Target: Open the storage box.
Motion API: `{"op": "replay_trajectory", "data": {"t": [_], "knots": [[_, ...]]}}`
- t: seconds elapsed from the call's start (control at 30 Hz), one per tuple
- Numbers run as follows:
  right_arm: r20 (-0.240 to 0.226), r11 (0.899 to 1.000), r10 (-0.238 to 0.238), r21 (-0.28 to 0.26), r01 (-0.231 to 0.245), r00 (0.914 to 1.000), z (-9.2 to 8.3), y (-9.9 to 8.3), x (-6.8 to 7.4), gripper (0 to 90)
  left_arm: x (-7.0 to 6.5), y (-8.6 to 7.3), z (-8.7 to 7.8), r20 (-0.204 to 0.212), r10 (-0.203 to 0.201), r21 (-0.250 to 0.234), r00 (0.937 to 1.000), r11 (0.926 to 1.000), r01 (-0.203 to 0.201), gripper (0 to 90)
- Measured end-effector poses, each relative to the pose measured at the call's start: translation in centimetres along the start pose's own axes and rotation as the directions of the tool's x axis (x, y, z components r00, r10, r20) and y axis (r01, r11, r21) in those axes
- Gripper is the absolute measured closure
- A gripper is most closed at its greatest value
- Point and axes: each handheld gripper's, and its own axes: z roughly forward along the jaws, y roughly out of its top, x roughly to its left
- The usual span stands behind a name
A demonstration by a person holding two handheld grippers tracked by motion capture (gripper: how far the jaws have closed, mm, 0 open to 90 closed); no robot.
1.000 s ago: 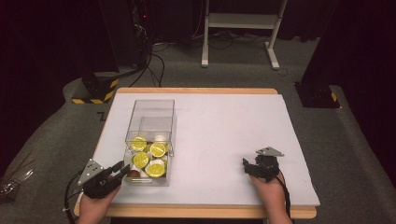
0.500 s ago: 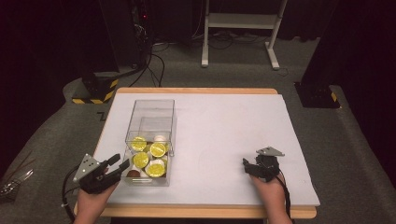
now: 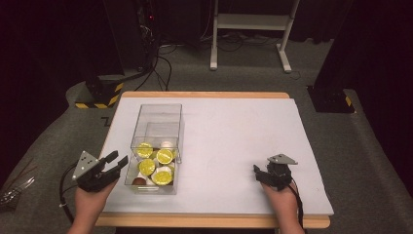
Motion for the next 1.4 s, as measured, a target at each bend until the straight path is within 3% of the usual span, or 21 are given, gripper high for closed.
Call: {"op": "replay_trajectory", "data": {"t": [0.1, 0.23, 0.37, 0.6, 0.73, 0.87, 1.0, 1.1, 1.13, 1.17, 1.2, 1.23, 1.27, 1.4], "knots": [[-0.016, 0.999, -0.032, -0.029, 0.031, 0.9994, -0.4, 0.3, 0.5, 34.1, 0.4, -0.6, 0.5, -0.012, -0.001, 0.022, 0.9999, 0.9998, 0.001, 52.6], [-0.028, 0.998, -0.042, -0.042, 0.041, 0.9987, -0.6, 0.5, 1.0, 34.8, 0.6, -1.4, 1.1, -0.029, 0.01, 0.048, 0.9995, 0.9988, -0.008, 51.3], [-0.055, 0.995, -0.064, -0.076, 0.06, 0.9965, -1.1, 1.0, 1.9, 37.4, 1.2, -2.3, 1.7, -0.044, -0.004, 0.069, 0.999, 0.9976, 0.007, 50.6], [-0.122, 0.99, -0.116, -0.099, 0.104, 0.9858, -1.6, 1.8, 4.3, 37.6, 1.9, -3.8, 2.9, -0.05, -0.024, 0.128, 0.9984, 0.9913, 0.031, 48.1], [-0.173, 0.985, -0.149, -0.116, 0.13, 0.9736, -2.1, 2.5, 5.7, 39.4, 2.2, -4.4, 3.3, -0.052, -0.022, 0.152, 0.9984, 0.9879, 0.029, 47.7], [-0.196, 0.979, -0.17, -0.145, 0.143, 0.9658, -2.6, 3.1, 6.7, 39.4, 2.3, -5.1, 3.8, -0.051, -0.034, 0.166, 0.9981, 0.9852, 0.042, 45.5], [-0.229, 0.974, -0.179, -0.18, 0.139, 0.9569, -3.2, 4.3, 8.3, 39.4, 2.1, -5.3, 4.1, -0.057, -0.027, 0.179, 0.998, 0.9832, 0.037, 43.4], [-0.256, 0.964, -0.211, -0.212, 0.159, 0.9433, -3.6, 5.5, 10.1, 39.3, 2.2, -5.4, 4.2, -0.056, -0.028, 0.186, 0.998, 0.9819, 0.038, 42.7], [-0.256, 0.964, -0.211, -0.212, 0.159, 0.9433, -3.6, 5.5, 10.1, 39.3, 2.2, -5.5, 4.2, -0.055, -0.03, 0.19, 0.998, 0.9811, 0.04, 42.7], [-0.269, 0.96, -0.224, -0.224, 0.165, 0.9365, -3.8, 6.0, 11.1, 39.2, 2.1, -5.5, 4.3, -0.054, -0.027, 0.193, 0.9982, 0.9805, 0.037, 41.8], [-0.269, 0.96, -0.224, -0.224, 0.165, 0.9365, -3.8, 6.0, 11.1, 39.2, 2.0, -5.5, 4.3, -0.054, -0.014, 0.196, 0.9984, 0.9803, 0.025, 41.8], [-0.283, 0.957, -0.236, -0.231, 0.173, 0.9295, -3.9, 6.4, 12.1, 39.2, 1.9, -5.5, 4.4, -0.053, -0.014, 0.199, 0.9985, 0.9798, 0.024, 41.0], [-0.283, 0.957, -0.236, -0.231, 0.173, 0.9295, -3.9, 6.4, 12.1, 39.2, 1.8, -5.5, 4.4, -0.052, -0.006, 0.203, 0.9986, 0.979, 0.017, 41.0], [-0.315, 0.953, -0.255, -0.244, 0.182, 0.9143, -3.9, 7.2, 14.1, 39.1, 1.7, -5.5, 4.5, -0.047, 0.007, 0.206, 0.9989, 0.9786, 0.003, 40.5]]}}
